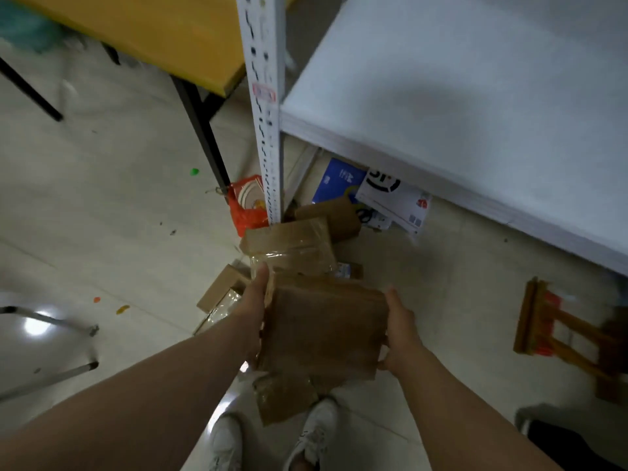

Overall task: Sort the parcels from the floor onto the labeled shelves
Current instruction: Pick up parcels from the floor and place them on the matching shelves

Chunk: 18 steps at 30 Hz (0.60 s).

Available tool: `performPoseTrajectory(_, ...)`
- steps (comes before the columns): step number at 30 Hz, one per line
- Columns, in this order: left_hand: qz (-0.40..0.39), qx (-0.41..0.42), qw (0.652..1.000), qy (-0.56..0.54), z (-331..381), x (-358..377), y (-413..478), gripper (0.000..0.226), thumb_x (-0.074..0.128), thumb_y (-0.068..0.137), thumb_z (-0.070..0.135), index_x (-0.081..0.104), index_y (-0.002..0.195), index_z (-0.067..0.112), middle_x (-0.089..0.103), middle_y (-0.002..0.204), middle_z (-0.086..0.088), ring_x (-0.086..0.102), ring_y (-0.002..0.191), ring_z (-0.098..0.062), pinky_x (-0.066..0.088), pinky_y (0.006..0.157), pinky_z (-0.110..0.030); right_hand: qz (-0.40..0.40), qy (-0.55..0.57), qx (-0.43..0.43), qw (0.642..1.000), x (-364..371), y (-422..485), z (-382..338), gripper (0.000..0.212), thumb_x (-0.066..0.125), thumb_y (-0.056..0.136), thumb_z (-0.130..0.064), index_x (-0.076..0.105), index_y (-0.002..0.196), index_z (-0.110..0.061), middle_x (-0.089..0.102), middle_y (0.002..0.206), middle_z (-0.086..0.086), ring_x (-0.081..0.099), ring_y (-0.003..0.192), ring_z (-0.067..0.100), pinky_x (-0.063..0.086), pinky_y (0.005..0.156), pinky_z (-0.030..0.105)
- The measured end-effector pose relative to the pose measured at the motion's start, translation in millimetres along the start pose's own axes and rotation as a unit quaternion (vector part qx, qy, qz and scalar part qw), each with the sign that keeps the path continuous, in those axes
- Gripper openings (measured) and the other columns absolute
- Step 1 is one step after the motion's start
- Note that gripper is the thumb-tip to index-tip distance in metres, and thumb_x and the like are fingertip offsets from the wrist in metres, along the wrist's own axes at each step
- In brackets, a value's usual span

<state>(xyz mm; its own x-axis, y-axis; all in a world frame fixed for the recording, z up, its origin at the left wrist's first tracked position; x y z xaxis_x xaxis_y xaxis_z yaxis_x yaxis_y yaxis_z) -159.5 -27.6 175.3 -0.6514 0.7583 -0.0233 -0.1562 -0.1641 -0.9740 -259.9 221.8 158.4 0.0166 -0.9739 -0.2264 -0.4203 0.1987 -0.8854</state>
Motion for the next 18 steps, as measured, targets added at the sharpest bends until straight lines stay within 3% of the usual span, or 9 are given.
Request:
performPoseTrajectory(2,-0.003,0.028,1.000,0.004,21,-12,-54,0.073,0.060,0.065,0.085,0.063,0.100,0.021,0.065,0.092,-0.006,0.060,0.085,-0.031,0.049,0.066,-0.046,-0.008,-0.016,-0.021,1.000,2,-52,-22,0.080,0.060,0.086,-0.069,0.041,0.146,-0.019,0.055,0.135,0.011,0.055,0.100,0.032,0.049,0.089,0.056)
performPoseTrajectory(3,-0.010,0.035,0.999,0.014,29,-19,-80,0.070,0.064,0.066,0.079,0.061,0.103,0.020,0.063,0.095,-0.006,0.058,0.088,-0.033,0.048,0.069,-0.049,-0.015,-0.026,-0.031,0.999,2,-79,-33,0.075,0.061,0.089,-0.063,0.041,0.145,-0.018,0.054,0.137,0.012,0.056,0.103,0.033,0.049,0.089,0.056)
performPoseTrajectory(5,-0.020,0.033,0.998,0.043,43,-35,-130,0.075,0.069,0.066,0.072,0.052,0.116,0.019,0.055,0.115,-0.010,0.051,0.109,-0.038,0.038,0.090,-0.065,-0.039,-0.047,-0.042,0.997,2,-131,-54,0.064,0.060,0.094,-0.051,0.042,0.146,-0.017,0.053,0.137,0.014,0.055,0.108,0.035,0.049,0.090,0.054)
performPoseTrajectory(7,-0.050,0.032,0.996,0.061,55,-50,-181,0.073,0.070,0.065,0.062,0.053,0.117,0.013,0.053,0.123,-0.010,0.048,0.111,-0.038,0.024,0.099,-0.071,-0.071,-0.070,-0.041,0.994,2,-186,-73,0.054,0.057,0.097,-0.041,0.045,0.143,-0.016,0.054,0.130,0.014,0.054,0.111,0.035,0.050,0.088,0.052)
performPoseTrajectory(11,-0.116,0.098,0.987,0.047,83,-74,-281,0.048,0.068,0.071,0.041,0.061,0.108,0.012,0.056,0.122,-0.013,0.048,0.101,-0.038,0.031,0.087,-0.061,-0.125,-0.066,-0.070,0.988,-6,-286,-107,0.031,0.061,0.091,-0.024,0.055,0.120,-0.018,0.055,0.114,0.010,0.056,0.100,0.031,0.052,0.075,0.050)
performPoseTrajectory(14,-0.144,0.132,0.981,0.019,97,-92,-339,0.059,0.068,0.075,0.054,0.060,0.110,0.007,0.056,0.113,-0.015,0.048,0.092,-0.038,0.031,0.092,-0.066,-0.145,-0.066,-0.098,0.982,-13,-350,-126,0.015,0.064,0.083,-0.021,0.061,0.096,-0.017,0.057,0.103,0.010,0.058,0.096,0.030,0.054,0.082,0.053)
performPoseTrajectory(16,-0.155,0.142,0.978,0.003,107,-100,-374,0.080,0.061,0.075,0.073,0.058,0.116,0.004,0.056,0.100,-0.014,0.047,0.078,-0.035,0.041,0.083,-0.065,-0.187,-0.055,-0.112,0.974,-10,-396,-136,0.007,0.068,0.073,-0.025,0.065,0.073,-0.019,0.059,0.084,0.008,0.062,0.081,0.027,0.058,0.071,0.045)
performPoseTrajectory(18,-0.154,0.159,0.975,0.003,118,-104,-409,0.087,0.056,0.072,0.081,0.058,0.109,0.002,0.056,0.096,-0.015,0.048,0.078,-0.037,0.032,0.090,-0.076,-0.196,-0.052,-0.138,0.969,-14,-436,-151,0.015,0.069,0.074,-0.034,0.067,0.068,-0.021,0.061,0.082,0.008,0.063,0.080,0.028,0.058,0.066,0.042)
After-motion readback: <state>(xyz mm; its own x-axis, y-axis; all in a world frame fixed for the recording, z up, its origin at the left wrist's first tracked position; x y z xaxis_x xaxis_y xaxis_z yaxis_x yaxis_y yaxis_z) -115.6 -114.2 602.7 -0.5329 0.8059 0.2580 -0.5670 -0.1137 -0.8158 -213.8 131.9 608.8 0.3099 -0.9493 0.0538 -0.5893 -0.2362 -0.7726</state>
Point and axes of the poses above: each hand's wrist, its own y-axis towards the middle knuckle, its own x-axis out of the palm, z = x × y, the point moved 8 cm from there along y, towards the middle knuckle
